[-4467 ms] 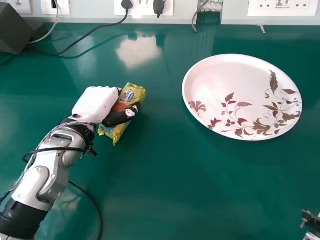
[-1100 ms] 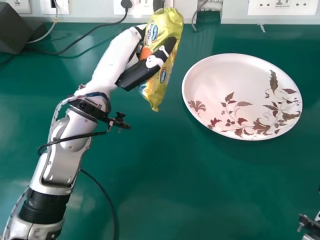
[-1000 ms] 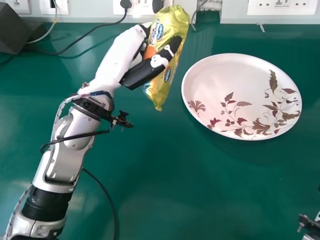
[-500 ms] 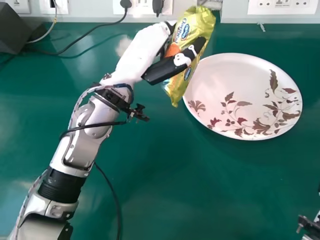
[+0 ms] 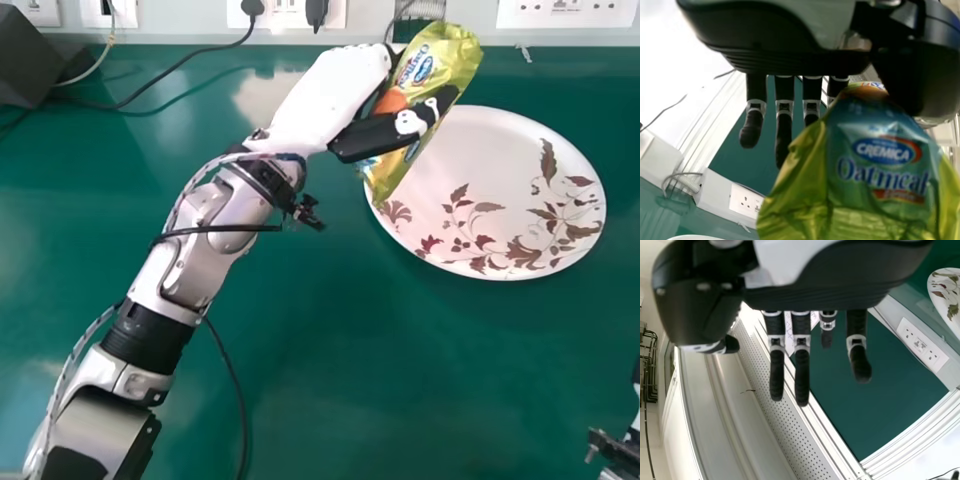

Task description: Pick up biscuit and place it in the plate

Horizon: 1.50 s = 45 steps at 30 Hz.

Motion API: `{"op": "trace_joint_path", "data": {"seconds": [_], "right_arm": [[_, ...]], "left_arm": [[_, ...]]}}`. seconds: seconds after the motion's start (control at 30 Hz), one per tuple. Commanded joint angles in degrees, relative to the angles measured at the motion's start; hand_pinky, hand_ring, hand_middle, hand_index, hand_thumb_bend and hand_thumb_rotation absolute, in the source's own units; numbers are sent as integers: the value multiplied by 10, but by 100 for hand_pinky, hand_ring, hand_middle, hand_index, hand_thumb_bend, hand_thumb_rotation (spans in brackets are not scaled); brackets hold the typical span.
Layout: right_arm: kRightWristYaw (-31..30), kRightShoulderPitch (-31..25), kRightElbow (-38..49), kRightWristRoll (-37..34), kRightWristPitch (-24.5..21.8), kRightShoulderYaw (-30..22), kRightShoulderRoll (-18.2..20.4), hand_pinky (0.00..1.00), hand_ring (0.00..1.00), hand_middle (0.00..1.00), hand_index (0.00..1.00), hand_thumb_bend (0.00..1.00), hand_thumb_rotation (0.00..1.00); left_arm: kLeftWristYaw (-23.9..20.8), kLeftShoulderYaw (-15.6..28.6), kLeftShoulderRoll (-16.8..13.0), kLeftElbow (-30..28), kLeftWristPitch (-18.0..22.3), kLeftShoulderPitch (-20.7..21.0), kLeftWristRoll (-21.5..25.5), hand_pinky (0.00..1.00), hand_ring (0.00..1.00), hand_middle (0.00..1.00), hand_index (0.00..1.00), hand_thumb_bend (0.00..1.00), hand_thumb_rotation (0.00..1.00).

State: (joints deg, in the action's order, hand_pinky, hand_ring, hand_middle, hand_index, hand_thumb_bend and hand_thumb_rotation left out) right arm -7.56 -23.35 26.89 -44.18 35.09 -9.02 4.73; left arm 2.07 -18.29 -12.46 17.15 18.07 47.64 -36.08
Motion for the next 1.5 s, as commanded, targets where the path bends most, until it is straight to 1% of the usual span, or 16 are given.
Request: {"op": "trace_joint_path", "data": {"seconds": [0.0,0.1,0.23,0.33,0.53,0.63,0.87,1.03,1.2,1.33,1.47], "right_arm": [[4,3,-2,7,14,-1,44,15,23,47,49,53,0],[9,3,-2,13,16,-2,43,14,22,47,49,53,0],[16,0,-1,15,18,-1,42,13,22,47,49,53,0],[11,-1,-4,7,24,-5,41,14,24,48,49,53,0],[3,-2,-6,-3,26,-13,32,17,27,48,49,52,0],[10,-3,0,-1,21,-13,33,18,28,44,52,52,0],[6,2,-3,-8,24,-12,35,20,31,44,53,52,0],[3,2,-7,-11,27,-13,36,20,31,44,52,52,0],[-7,4,-14,-17,32,-16,35,19,30,44,52,52,0],[-8,4,-18,-17,33,-18,35,19,30,45,52,52,0],[-11,5,-22,-22,34,-20,34,21,32,45,52,52,0]], "left_arm": [[-17,-14,9,28,11,29,-11,18,38,46,53,51,0],[-31,-22,21,63,15,51,-20,17,37,45,53,51,0],[-44,-37,29,106,22,79,-32,17,37,45,53,51,0],[-46,-52,38,133,12,103,-50,17,37,45,53,51,0],[-60,-82,54,195,6,145,-81,17,36,46,53,50,0],[-71,-95,64,229,7,166,-92,17,37,46,54,50,0],[-94,-123,86,311,0,212,-114,17,37,48,54,51,0],[-117,-138,95,361,5,230,-118,17,38,48,54,51,0],[-125,-153,105,396,1,245,-126,18,38,48,54,51,0],[-130,-166,113,420,-5,256,-135,17,38,48,53,51,0],[-138,-178,122,444,-5,265,-139,19,38,48,53,51,0]]}}
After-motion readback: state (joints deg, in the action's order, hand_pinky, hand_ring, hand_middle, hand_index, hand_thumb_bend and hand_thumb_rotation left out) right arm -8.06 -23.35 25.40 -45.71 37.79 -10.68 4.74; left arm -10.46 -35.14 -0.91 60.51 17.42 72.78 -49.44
